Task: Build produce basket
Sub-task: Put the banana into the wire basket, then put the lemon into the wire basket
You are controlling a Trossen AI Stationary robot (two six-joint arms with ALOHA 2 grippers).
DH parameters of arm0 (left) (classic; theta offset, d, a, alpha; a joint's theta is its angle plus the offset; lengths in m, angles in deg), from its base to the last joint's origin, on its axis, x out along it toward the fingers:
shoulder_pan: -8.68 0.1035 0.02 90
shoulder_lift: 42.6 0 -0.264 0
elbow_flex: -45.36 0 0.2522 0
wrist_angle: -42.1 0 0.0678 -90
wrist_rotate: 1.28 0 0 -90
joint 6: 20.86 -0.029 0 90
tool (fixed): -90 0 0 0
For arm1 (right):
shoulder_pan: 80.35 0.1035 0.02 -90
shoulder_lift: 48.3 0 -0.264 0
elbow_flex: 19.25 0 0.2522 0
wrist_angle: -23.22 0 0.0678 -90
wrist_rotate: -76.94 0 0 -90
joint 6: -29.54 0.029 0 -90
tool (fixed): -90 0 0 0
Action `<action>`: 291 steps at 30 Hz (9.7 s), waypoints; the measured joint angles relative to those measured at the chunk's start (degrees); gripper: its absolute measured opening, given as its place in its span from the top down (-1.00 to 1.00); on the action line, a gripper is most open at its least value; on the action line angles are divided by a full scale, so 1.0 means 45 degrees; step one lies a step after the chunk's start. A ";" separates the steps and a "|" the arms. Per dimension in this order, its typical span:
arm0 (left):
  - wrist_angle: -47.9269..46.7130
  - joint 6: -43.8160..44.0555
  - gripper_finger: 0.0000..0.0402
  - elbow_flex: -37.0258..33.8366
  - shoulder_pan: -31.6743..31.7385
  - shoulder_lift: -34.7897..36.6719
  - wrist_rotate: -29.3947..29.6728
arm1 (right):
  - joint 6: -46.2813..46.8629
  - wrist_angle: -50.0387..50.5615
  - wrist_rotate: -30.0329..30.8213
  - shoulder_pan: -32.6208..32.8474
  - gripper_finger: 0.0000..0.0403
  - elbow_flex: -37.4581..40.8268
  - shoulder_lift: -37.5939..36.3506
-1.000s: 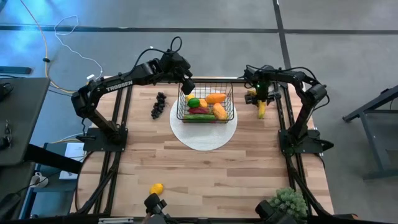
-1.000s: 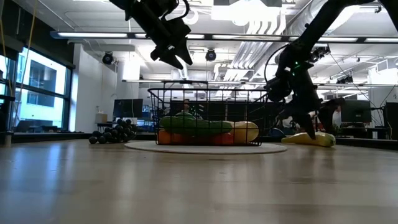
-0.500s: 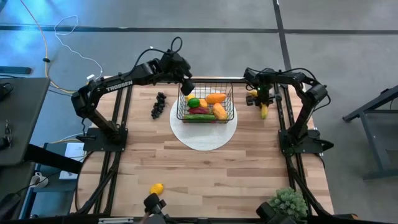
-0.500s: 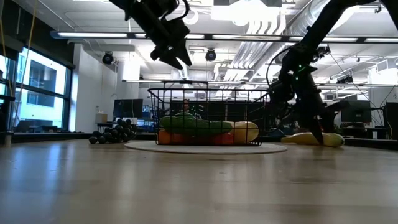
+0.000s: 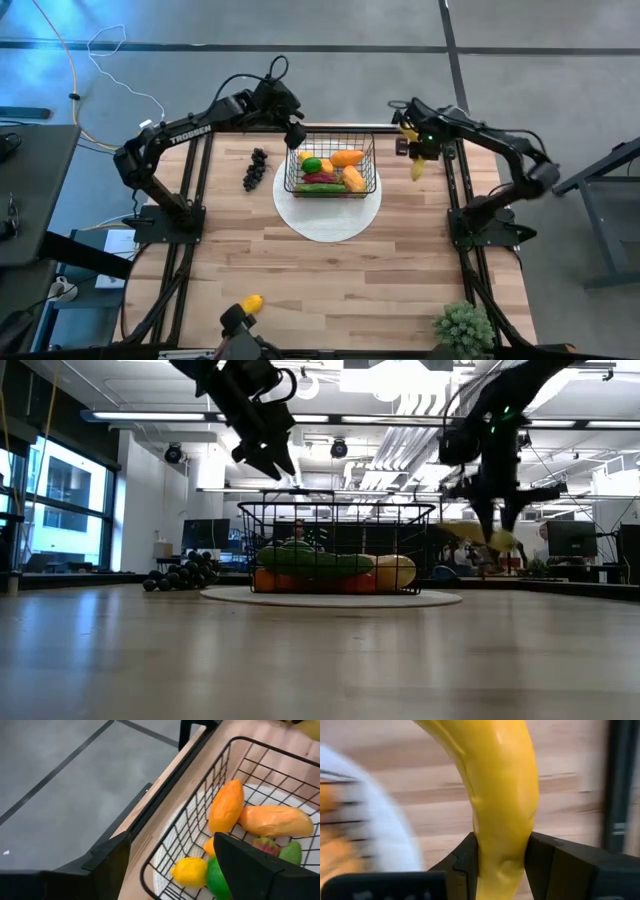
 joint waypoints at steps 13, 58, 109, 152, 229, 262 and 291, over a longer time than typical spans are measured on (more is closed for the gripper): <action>0.0018 -0.0005 -0.37 0.0000 0.0726 0.0000 -0.0002 | 0.3551 -0.4781 0.1062 0.3546 0.55 -0.0019 -0.2661; -0.0249 0.0092 -0.37 0.0000 0.0700 0.0000 -0.0005 | 0.5974 -0.5464 0.2564 0.6945 0.57 -0.2040 0.2227; -0.0317 -0.0248 -0.37 0.0000 0.0705 0.0000 0.0000 | 0.5054 -0.5070 0.0642 0.5864 -0.05 -0.2457 0.2662; -1.0227 0.9307 -0.37 -0.0063 -0.7271 0.2992 -0.1681 | -0.5421 -0.1610 0.0214 0.4985 -0.05 -0.7019 0.2652; -0.6209 1.7070 -0.28 -0.0058 -1.6740 -0.5353 -0.2516 | -0.4474 0.1006 0.0180 0.8432 -0.05 -0.6994 0.2662; -0.6280 1.3108 0.34 -0.0058 -1.1533 -0.2149 0.0502 | -0.7196 0.1041 0.0895 0.6460 -0.05 -0.8832 0.2628; -0.1448 0.5180 0.33 -0.0053 -0.3927 -0.0135 0.3590 | -0.6214 0.0285 0.2659 0.4805 -0.05 -0.9442 0.2623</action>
